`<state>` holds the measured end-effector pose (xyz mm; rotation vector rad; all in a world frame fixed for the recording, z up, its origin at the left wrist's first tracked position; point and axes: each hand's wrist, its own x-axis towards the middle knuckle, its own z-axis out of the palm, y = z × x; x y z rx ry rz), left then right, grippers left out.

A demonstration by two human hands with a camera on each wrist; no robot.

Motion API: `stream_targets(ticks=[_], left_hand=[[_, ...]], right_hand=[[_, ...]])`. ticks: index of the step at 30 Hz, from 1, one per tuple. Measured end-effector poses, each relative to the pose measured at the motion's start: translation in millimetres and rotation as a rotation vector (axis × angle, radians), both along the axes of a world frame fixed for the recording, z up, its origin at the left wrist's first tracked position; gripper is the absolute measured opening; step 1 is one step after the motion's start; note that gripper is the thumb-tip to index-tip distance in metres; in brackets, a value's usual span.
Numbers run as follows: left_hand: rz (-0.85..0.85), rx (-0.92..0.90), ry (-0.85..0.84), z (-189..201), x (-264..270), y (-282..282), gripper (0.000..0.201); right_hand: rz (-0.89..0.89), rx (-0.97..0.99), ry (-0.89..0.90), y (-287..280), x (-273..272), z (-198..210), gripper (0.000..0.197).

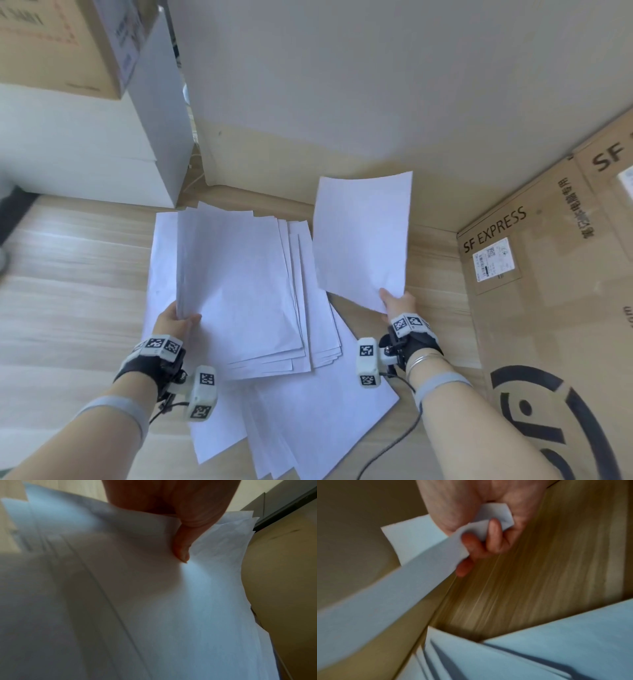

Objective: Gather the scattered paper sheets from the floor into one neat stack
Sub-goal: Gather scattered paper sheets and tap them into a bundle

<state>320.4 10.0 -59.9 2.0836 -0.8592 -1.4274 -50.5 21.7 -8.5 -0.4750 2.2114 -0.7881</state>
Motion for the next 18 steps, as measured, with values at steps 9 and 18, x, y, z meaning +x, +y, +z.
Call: stream_targets(ticks=[9, 18], left_hand=[[-0.100, -0.052, 0.173, 30.4, -54.0, -7.5, 0.031], [-0.163, -0.163, 0.276, 66.9, -78.2, -13.5, 0.055]], right_hand=[[0.352, 0.043, -0.184, 10.4, 63.7, -21.9, 0.062], [0.274, -0.179, -0.065, -12.6, 50.8, 24.8, 0.035]])
